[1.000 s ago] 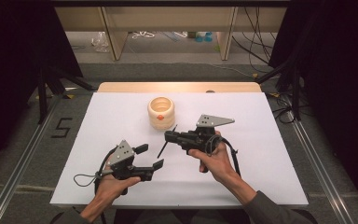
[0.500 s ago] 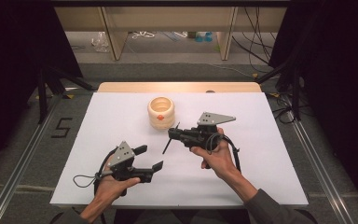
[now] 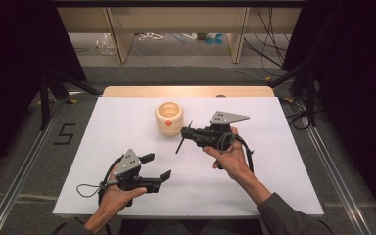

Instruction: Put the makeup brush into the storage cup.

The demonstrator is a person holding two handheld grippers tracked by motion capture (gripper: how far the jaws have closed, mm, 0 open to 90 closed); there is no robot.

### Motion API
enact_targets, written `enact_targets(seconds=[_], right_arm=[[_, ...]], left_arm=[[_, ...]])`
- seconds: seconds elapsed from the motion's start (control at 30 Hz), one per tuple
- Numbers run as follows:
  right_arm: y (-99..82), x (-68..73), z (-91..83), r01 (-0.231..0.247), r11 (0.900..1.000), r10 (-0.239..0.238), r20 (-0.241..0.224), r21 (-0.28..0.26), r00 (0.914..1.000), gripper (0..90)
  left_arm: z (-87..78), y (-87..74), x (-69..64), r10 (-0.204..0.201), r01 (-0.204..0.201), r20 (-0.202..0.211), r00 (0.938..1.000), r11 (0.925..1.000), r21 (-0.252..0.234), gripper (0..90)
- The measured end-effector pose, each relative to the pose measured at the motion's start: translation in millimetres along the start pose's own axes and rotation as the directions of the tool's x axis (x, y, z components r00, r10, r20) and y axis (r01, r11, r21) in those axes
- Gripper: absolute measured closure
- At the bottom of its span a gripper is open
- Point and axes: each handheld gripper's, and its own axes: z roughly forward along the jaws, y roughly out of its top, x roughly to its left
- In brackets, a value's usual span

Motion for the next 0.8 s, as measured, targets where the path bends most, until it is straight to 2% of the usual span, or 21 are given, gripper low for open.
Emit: enact_targets(seconds=[0.03, 0.1, 0.13, 0.3, 0.33, 0.4, 0.47, 0.5, 0.53, 0.67, 0.8], right_arm=[[1.4, -1.3, -0.4, 0.001, 1.0, -0.001, 0.003, 0.007, 1.0, 85.7], [3.6, -3.0, 0.0, 0.003, 0.9999, -0.003, 0.007, 0.017, 1.0, 85.6], [4.2, -4.6, 1.6, 0.004, 1.0, -0.004, 0.005, 0.005, 1.0, 85.6], [7.2, -10.9, 5.6, 0.006, 0.9999, -0.006, 0.013, 0.012, 0.9999, 85.7], [8.0, -12.0, 5.3, 0.008, 0.9995, -0.009, 0.019, 0.03, 0.9998, 85.6], [8.5, -14.4, 7.5, 0.006, 0.9999, -0.006, 0.021, 0.014, 0.9998, 85.6], [8.5, -15.9, 8.5, 0.005, 0.9997, -0.006, 0.032, 0.024, 0.9995, 85.6], [8.2, -16.4, 8.7, 0.005, 0.9996, -0.006, 0.029, 0.028, 0.9996, 85.6], [8.2, -17.3, 8.6, 0.006, 0.9992, -0.007, 0.033, 0.04, 0.9994, 85.6], [9.6, -22.0, 9.1, 0.005, 0.9994, -0.006, 0.05, 0.035, 0.9987, 85.6], [12.6, -24.6, 10.6, 0.001, 0.9994, -0.002, 0.044, 0.034, 0.999, 85.6]], left_arm=[[-0.2, -0.1, -0.6, -0.013, 0.013, -0.003, 0.9999, 0.9999, -0.004, 15.9], [-1.2, 0.3, 0.5, -0.001, 0.001, 0.001, 1.0, 1.0, -0.004, 15.9], [-1.2, 0.2, 0.5, -0.003, 0.003, 0.002, 1.0, 1.0, -0.005, 15.8], [-1.1, -0.3, 0.0, -0.014, 0.014, 0.004, 0.9999, 0.9999, 0.002, 15.7], [-1.0, -0.5, 0.0, -0.008, 0.008, 0.015, 0.9999, 1.0, 0.005, 15.7], [-0.7, -1.0, -1.2, -0.023, 0.023, 0.021, 0.9995, 0.9997, 0.006, 15.6], [-0.7, -1.3, -2.0, -0.034, 0.034, 0.028, 0.999, 0.9994, 0.008, 15.6], [-0.2, -1.5, -1.1, -0.026, 0.026, 0.034, 0.9991, 0.9996, 0.005, 15.5], [-0.6, -1.6, -1.5, -0.028, 0.028, 0.021, 0.9994, 0.9995, 0.013, 15.5], [-0.7, -1.7, -1.8, -0.026, 0.026, 0.018, 0.9995, 0.9996, 0.013, 15.7], [-0.6, -1.4, -0.7, -0.006, 0.006, 0.005, 1.0, 0.9999, 0.011, 15.7]])
